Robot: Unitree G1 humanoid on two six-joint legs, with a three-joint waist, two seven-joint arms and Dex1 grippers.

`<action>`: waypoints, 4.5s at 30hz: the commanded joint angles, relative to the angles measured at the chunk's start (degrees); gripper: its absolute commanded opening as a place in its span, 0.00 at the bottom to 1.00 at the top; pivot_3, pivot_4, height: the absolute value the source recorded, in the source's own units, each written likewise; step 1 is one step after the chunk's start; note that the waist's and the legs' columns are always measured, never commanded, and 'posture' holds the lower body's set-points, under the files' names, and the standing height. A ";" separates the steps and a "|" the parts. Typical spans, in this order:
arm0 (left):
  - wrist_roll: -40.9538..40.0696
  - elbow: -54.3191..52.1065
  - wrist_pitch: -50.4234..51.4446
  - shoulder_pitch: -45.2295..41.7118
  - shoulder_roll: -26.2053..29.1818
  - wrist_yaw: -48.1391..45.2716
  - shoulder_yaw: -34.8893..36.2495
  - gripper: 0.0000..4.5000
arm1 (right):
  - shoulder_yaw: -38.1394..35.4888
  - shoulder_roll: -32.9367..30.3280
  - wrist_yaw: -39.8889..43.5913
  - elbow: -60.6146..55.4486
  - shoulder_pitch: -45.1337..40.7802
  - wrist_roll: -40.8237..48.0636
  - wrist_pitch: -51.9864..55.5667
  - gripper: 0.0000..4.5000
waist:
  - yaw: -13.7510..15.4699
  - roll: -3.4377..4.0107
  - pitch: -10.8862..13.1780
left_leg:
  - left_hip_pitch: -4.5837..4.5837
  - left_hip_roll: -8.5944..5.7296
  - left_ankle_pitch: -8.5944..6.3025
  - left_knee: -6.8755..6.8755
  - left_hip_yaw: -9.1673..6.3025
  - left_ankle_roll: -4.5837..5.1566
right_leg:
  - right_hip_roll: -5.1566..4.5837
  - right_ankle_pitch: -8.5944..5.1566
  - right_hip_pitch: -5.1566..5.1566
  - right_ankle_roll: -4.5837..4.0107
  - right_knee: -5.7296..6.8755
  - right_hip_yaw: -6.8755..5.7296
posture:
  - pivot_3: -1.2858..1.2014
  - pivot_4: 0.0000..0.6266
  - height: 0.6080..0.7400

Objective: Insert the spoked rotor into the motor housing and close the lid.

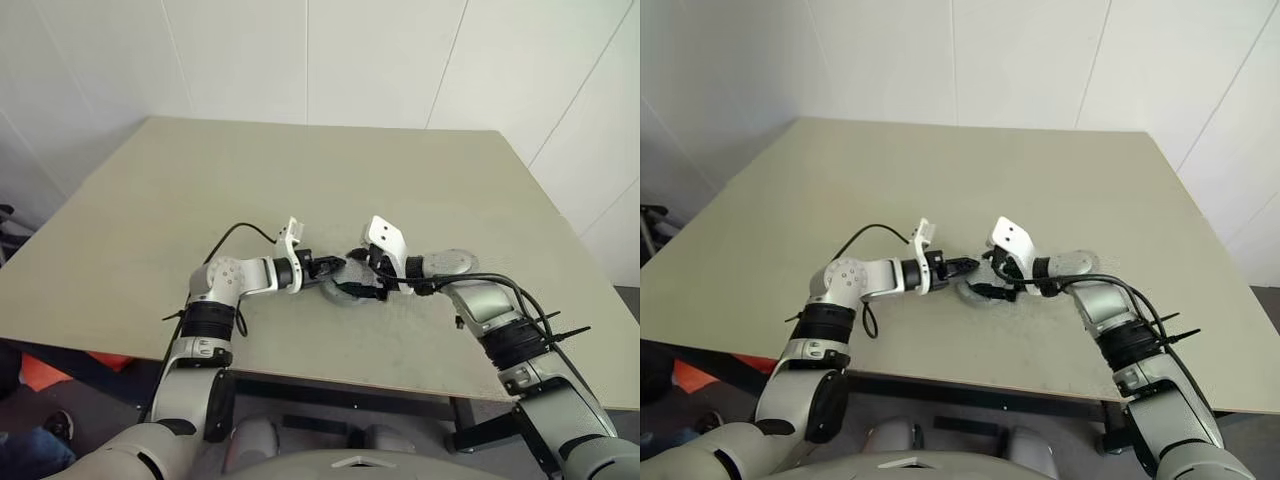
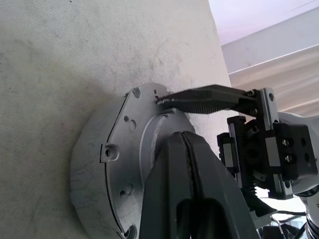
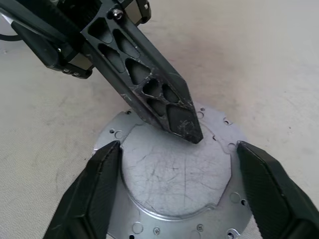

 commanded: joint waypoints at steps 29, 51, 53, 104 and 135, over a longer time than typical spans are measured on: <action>2.07 1.77 0.64 -0.07 2.10 -1.58 -2.08 0.00 | -16.46 -9.34 5.88 -13.73 2.87 22.50 42.78 0.99 | 0.56 0.07 0.14 | -1.01 -0.27 -0.11 -0.32 0.07 0.69 | -0.30 0.08 -0.69 -0.23 0.25 0.00 | 0.52 0.00 1.00; 3.05 3.00 -1.46 -0.55 3.41 -1.41 -1.58 0.00 | -24.03 2.08 -7.16 -3.02 -1.31 28.77 60.01 0.99 | 0.22 0.15 0.14 | -0.68 -0.27 -0.01 -0.32 0.08 0.11 | -0.29 -0.01 -0.43 -0.06 0.32 0.01 | 0.52 0.00 1.00; 3.15 3.21 -1.62 -0.67 3.49 -1.48 -1.51 0.00 | -24.92 3.01 -8.08 -3.56 -1.70 29.59 61.71 0.99 | 0.35 0.16 0.14 | -0.71 -0.27 -0.01 -0.34 0.08 0.11 | -0.29 0.06 -0.46 -0.19 0.32 0.00 | 0.52 0.00 1.00; 3.01 2.74 -7.20 0.97 4.41 -0.63 7.17 0.00 | -43.96 18.26 -27.70 6.49 -10.97 33.56 64.21 0.48 | 0.14 0.37 0.32 | -1.13 -0.27 0.18 -0.34 0.08 -0.21 | -0.30 0.11 -1.29 -0.30 0.80 0.05 | 0.52 0.00 1.00; -30.49 -11.06 -1.30 8.45 4.10 10.56 29.08 1.00 | -57.16 30.23 -43.55 13.44 -21.73 40.49 57.86 0.48 | 0.35 0.35 0.46 | -1.87 -0.06 0.27 -0.06 0.07 -0.35 | -0.07 -0.05 -2.24 -0.63 1.40 0.05 | 0.52 0.00 1.00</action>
